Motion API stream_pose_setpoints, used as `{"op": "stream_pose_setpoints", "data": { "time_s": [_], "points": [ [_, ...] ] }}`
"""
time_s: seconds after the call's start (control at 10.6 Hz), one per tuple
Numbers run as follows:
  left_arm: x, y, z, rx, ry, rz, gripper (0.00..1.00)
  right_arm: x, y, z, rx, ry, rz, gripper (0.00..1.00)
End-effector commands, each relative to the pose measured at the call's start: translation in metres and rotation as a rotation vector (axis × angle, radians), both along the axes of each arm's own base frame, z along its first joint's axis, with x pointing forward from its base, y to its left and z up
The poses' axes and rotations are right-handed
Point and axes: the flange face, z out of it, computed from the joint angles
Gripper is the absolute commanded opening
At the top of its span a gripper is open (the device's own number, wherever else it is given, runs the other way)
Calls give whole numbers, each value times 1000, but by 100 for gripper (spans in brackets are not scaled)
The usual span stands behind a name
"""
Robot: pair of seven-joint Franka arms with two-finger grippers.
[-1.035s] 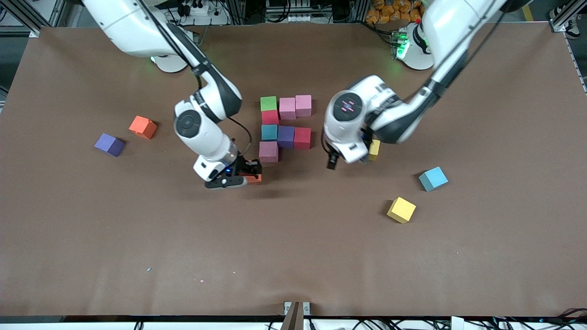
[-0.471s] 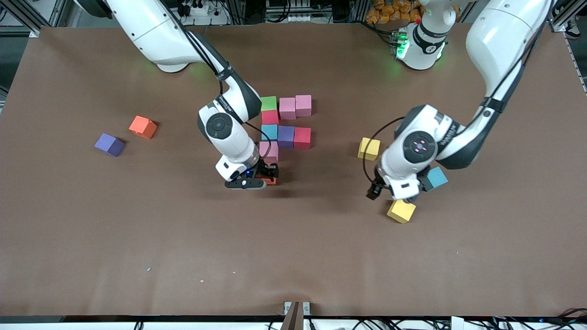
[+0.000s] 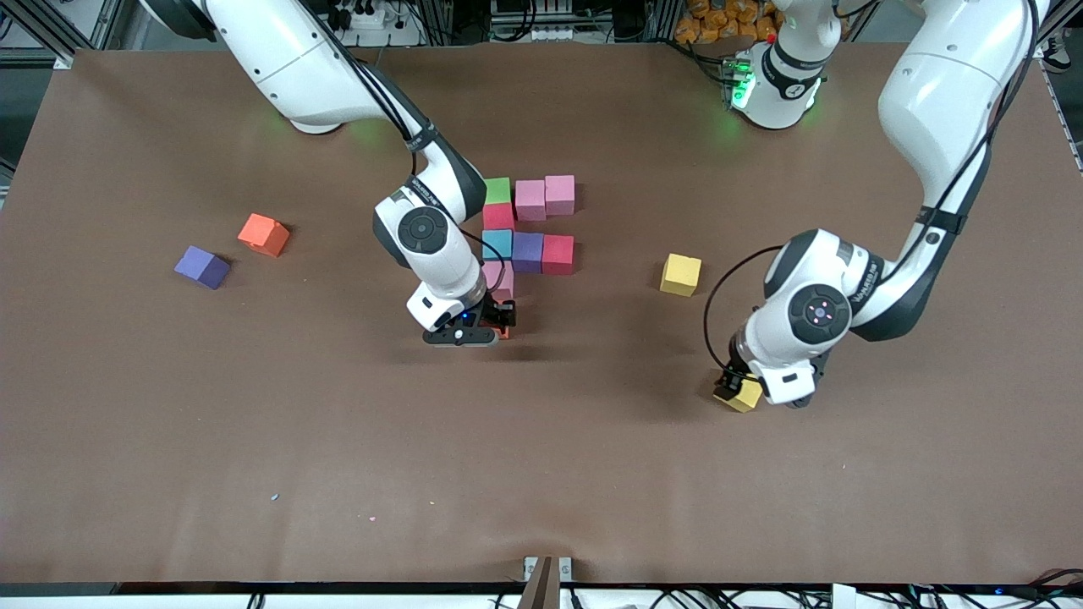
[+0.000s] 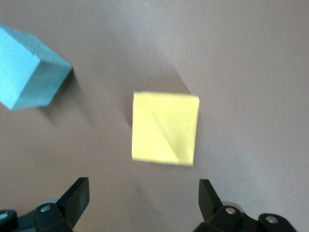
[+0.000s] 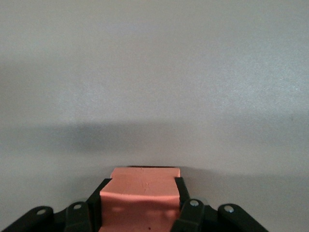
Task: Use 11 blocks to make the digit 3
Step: 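Reach the left gripper to the yellow cube while the right gripper lowers orange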
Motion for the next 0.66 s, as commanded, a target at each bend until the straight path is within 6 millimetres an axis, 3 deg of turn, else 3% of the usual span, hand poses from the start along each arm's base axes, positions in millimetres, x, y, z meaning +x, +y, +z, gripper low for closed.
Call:
{"op": "stream_pose_setpoints", "data": {
  "time_s": [0.0,0.19,0.56],
  "points": [
    [11,19,-11,34,-18,-1,100,-10,6,0,-18,-1,-11,0],
    [17,20,-15,10,-63,2,100,-22,17,-4,-19,11,-22,0],
    [21,21,-22,-10,-85,9,100,-33,17,-12,-38,25,-8,0]
  ]
}}
